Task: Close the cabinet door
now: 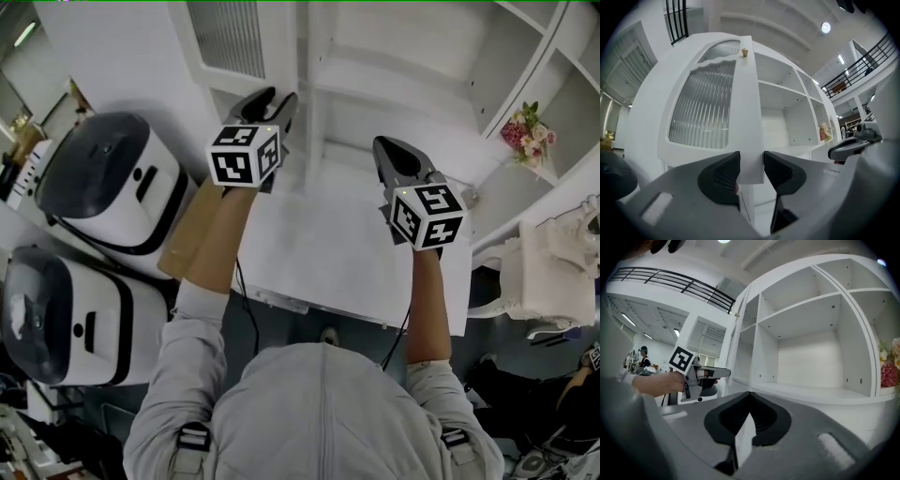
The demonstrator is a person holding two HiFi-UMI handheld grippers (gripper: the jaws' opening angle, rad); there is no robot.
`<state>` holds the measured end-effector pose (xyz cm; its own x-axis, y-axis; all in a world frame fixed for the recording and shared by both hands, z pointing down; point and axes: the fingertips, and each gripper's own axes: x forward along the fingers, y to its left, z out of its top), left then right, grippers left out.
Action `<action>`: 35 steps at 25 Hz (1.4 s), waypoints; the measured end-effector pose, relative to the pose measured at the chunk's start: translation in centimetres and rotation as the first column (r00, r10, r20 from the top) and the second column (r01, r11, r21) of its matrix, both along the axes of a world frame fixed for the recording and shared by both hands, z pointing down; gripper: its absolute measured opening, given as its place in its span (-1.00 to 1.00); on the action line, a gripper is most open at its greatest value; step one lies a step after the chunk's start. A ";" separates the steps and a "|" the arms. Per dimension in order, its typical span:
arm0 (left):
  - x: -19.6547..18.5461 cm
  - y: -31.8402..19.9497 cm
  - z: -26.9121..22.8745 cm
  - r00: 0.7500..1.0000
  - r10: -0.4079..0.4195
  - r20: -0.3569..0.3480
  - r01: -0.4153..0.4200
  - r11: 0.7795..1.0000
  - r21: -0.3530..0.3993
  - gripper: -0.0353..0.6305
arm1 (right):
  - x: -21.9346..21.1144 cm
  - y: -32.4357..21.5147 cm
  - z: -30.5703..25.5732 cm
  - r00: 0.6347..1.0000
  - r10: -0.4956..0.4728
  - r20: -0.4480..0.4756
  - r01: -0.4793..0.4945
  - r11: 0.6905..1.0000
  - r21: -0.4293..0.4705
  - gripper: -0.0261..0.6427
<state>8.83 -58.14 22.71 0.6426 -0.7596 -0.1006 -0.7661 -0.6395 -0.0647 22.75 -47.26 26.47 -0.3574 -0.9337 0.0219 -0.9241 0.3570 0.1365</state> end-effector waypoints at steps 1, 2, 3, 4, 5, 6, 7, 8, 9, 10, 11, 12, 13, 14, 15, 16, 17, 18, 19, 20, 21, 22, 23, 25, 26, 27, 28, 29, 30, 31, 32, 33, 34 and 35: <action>0.3 -0.3 0.0 1.000 -0.001 0.004 0.001 1.000 -0.001 -0.35 | 0.3 -0.2 0.0 1.000 0.001 0.003 -0.001 1.000 -0.001 -0.92; 0.6 -0.7 -0.1 1.000 -0.003 0.006 0.003 1.000 -0.001 -0.36 | 0.4 -0.4 -0.1 1.000 -0.001 0.003 0.001 1.000 -0.002 -0.92; 0.8 -1.0 -0.1 1.000 -0.004 0.009 0.004 1.000 -0.001 -0.36 | 0.6 -0.7 -0.1 1.000 -0.003 0.002 0.003 1.000 -0.002 -0.92; 1.1 -1.3 -0.1 1.000 -0.004 0.010 0.004 1.000 -0.002 -0.37 | 0.8 -0.9 -0.2 1.000 -0.004 0.000 0.004 1.000 -0.002 -0.92; 1.3 -1.6 -0.1 1.000 -0.003 0.011 0.003 1.000 -0.003 -0.37 | 0.9 -1.1 -0.2 1.000 -0.006 -0.002 0.006 1.000 -0.002 -0.92; 1.4 -1.8 -0.1 1.000 -0.001 0.012 0.002 1.000 -0.004 -0.38 | 1.0 -1.4 -0.3 1.000 -0.008 -0.006 0.008 1.000 -0.003 -0.92; 1.6 -2.1 -0.2 1.000 0.001 0.013 -0.001 1.000 -0.005 -0.39 | 1.0 -1.6 -0.3 1.000 -0.011 -0.012 0.011 1.000 -0.004 -0.92; 1.8 -2.4 -0.2 1.000 0.003 0.013 -0.003 1.000 -0.006 -0.40 | 1.0 -1.9 -0.3 1.000 -0.015 -0.020 0.015 1.000 -0.004 -0.92; 2.0 -2.6 -0.2 1.000 0.003 0.013 -0.003 1.000 -0.007 -0.41 | 1.0 -2.1 -0.3 0.999 -0.018 -0.027 0.018 1.000 -0.005 -0.92; 2.1 -2.9 -0.2 1.000 0.000 0.013 0.000 1.000 -0.008 -0.41 | 1.1 -2.4 -0.4 0.999 -0.019 -0.032 0.019 1.000 -0.005 -0.92; 2.3 -3.2 -0.1 1.000 -0.006 0.012 0.006 1.000 -0.008 -0.42 | 1.2 -2.6 -0.4 0.999 -0.019 -0.034 0.018 1.000 -0.006 -0.92; 2.3 -3.6 -0.2 1.000 -0.014 0.010 0.014 1.000 -0.008 -0.48 | 1.3 -2.9 -0.5 0.999 -0.018 -0.033 0.018 1.000 -0.005 -0.92; 2.4 -4.0 -0.2 1.000 -0.021 0.005 0.021 1.000 -0.009 -0.51 | 1.5 -3.1 -0.7 0.999 -0.017 -0.031 0.017 1.000 -0.005 -0.92; 2.4 -4.4 -0.2 1.000 -0.027 -0.001 0.027 1.000 -0.011 -0.55 | 1.6 -3.3 -0.8 0.999 -0.017 -0.030 0.017 1.000 -0.005 -0.92; 2.4 -4.7 -0.2 0.999 -0.032 -0.005 0.032 0.999 -0.014 -0.59 | 1.8 -3.5 -0.8 0.999 -0.017 -0.028 0.017 1.000 -0.005 -0.92; 2.4 -5.0 -0.2 0.999 -0.038 -0.006 0.037 0.999 -0.015 -0.61 | 2.0 -3.6 -0.8 0.999 -0.016 -0.027 0.016 1.000 -0.007 -0.92; 2.5 -5.2 -0.2 0.999 -0.044 -0.003 0.044 0.999 -0.015 -0.62 | 2.1 -3.8 -0.8 1.000 -0.015 -0.026 0.015 1.000 -0.008 -0.92; 2.6 -5.5 -0.3 0.999 -0.051 0.003 0.051 0.999 -0.014 -0.63 | 2.3 -3.9 -0.7 1.000 -0.013 -0.025 0.012 1.000 -0.009 -0.92; 2.8 -5.7 -0.3 0.998 -0.056 0.009 0.056 0.998 -0.011 -0.64 | 2.5 -4.0 -0.7 1.000 -0.011 -0.024 0.010 1.000 -0.010 -0.92; 3.0 -6.0 -0.3 0.998 -0.060 0.012 0.060 0.998 -0.010 -0.69 | 2.6 -4.1 -0.6 1.000 -0.008 -0.022 0.008 1.000 -0.011 -0.92; 3.1 -6.2 -0.3 0.998 -0.062 0.014 0.062 0.998 -0.010 -0.70 | 2.8 -4.2 -0.5 1.000 -0.005 -0.022 0.005 1.000 -0.011 -0.92; 3.3 -6.5 -0.3 0.998 -0.063 0.015 0.063 0.998 -0.011 -0.70 | 2.9 -4.3 -0.4 1.000 -0.002 -0.024 0.002 1.000 -0.012 -0.92; 3.3 -6.7 -0.3 0.998 -0.066 0.013 0.066 0.998 -0.012 -0.70 | 3.0 -4.4 -0.3 1.000 -0.001 -0.027 0.001 1.000 -0.013 -0.92; 3.3 -7.0 -0.4 0.997 -0.078 0.006 0.078 0.997 -0.009 -0.73 | 3.1 -4.3 -0.2 0.999 -0.001 -0.036 0.001 1.000 -0.015 -0.92; 3.2 -7.0 -0.4 0.996 -0.086 0.003 0.086 0.996 -0.006 -0.76 | 3.2 -4.2 -0.2 0.999 -0.001 -0.039 0.000 1.000 -0.017 -0.92; 3.2 -7.0 -0.4 0.996 -0.094 0.002 0.094 0.996 -0.001 -0.76 | 3.4 -4.2 -0.3 0.999 0.001 -0.040 -0.002 1.000 -0.017 -0.92; 3.2 -7.0 -0.4 0.995 -0.098 0.004 0.098 0.995 0.002 -0.76 | 3.6 -4.1 -0.3 0.999 0.004 -0.040 -0.005 1.000 -0.018 -0.92; 3.3 -7.0 -0.4 0.995 -0.100 0.008 0.100 0.995 0.005 -0.76 | 3.8 -4.0 -0.3 0.999 0.008 -0.039 -0.009 1.000 -0.019 -0.92; 3.3 -7.0 -0.4 0.995 -0.097 0.013 0.097 0.995 0.007 -0.75 | 4.0 -4.0 -0.4 0.999 0.012 -0.037 -0.013 1.000 -0.019 -0.92; 3.3 -7.0 -0.4 0.996 -0.092 0.017 0.092 0.996 0.010 -0.75 | 4.0 -3.8 -0.4 0.999 0.015 -0.034 -0.016 1.000 -0.018 -0.92; 3.2 -7.0 -0.4 0.996 -0.088 0.020 0.087 0.996 0.016 -0.75 | 3.9 -3.7 -0.5 0.999 0.017 -0.030 -0.017 1.000 -0.016 -0.92; 3.1 -7.0 -0.4 0.996 -0.086 0.023 0.085 0.996 0.026 -0.76 | 3.8 -3.5 -0.6 0.999 0.018 -0.028 -0.018 1.000 -0.015 -0.92; 2.8 -6.9 -0.3 0.996 -0.085 0.025 0.084 0.996 0.035 -0.79 | 3.5 -3.2 -0.6 0.999 0.018 -0.026 -0.019 1.000 -0.013 -0.92; 2.5 -6.7 -0.2 0.996 -0.084 0.025 0.083 0.996 0.038 -0.81 | 3.3 -3.0 -0.7 1.000 0.017 -0.026 -0.018 1.000 -0.012 -0.92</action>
<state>11.29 -64.89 22.55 0.5797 -0.8069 -0.1135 -0.8145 -0.5700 -0.1079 26.02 -50.24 25.78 -0.3401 -0.9394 0.0422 -0.9265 0.3425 0.1558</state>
